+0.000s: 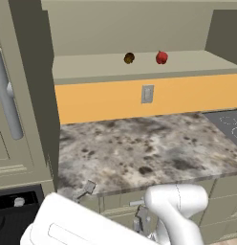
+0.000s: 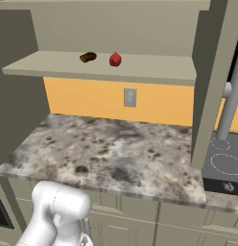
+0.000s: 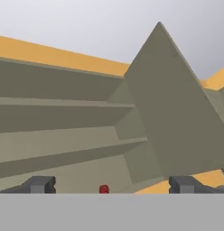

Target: Pick the sweet potato, bell pepper from the counter and place them in the cabinet. Then close the cabinet.

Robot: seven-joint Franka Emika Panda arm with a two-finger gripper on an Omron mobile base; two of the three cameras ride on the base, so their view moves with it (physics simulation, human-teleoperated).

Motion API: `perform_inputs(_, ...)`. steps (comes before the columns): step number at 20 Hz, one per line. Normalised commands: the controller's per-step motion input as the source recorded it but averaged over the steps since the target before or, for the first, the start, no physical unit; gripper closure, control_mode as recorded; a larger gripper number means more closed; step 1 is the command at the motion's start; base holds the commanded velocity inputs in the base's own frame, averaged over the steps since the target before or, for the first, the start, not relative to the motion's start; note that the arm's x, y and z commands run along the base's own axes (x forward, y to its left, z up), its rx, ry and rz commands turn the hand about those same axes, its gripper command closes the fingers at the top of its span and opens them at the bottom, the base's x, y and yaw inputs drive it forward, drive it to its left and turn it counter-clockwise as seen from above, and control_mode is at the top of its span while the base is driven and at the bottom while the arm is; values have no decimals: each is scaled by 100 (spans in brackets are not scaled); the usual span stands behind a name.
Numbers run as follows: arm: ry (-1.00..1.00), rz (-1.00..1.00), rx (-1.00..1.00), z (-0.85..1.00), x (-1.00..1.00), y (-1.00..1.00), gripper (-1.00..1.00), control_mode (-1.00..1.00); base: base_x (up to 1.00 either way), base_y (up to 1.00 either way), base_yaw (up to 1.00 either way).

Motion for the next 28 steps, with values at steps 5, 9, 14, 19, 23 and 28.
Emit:
perform_inputs(5, -4, -1, -1, -7, 45, 23, -100, -100, 0, 0, 0)
perform_inputs(9, -1, -2, -3, -15, 44, 31, -100, -100, 0, 0, 0)
perform_inputs(14, 0, -10, -3, -21, 39, 42, -100, -100, 0, 0, 0)
perform_inputs(19, 0, -21, -3, -23, 27, 59, -100, -100, 0, 0, 0)
perform_inputs(23, 0, -23, -5, -21, 26, 65, -100, -100, 0, 0, 0)
perform_inputs(28, 0, -23, -4, -16, 43, 64, -100, -100, 0, 0, 0)
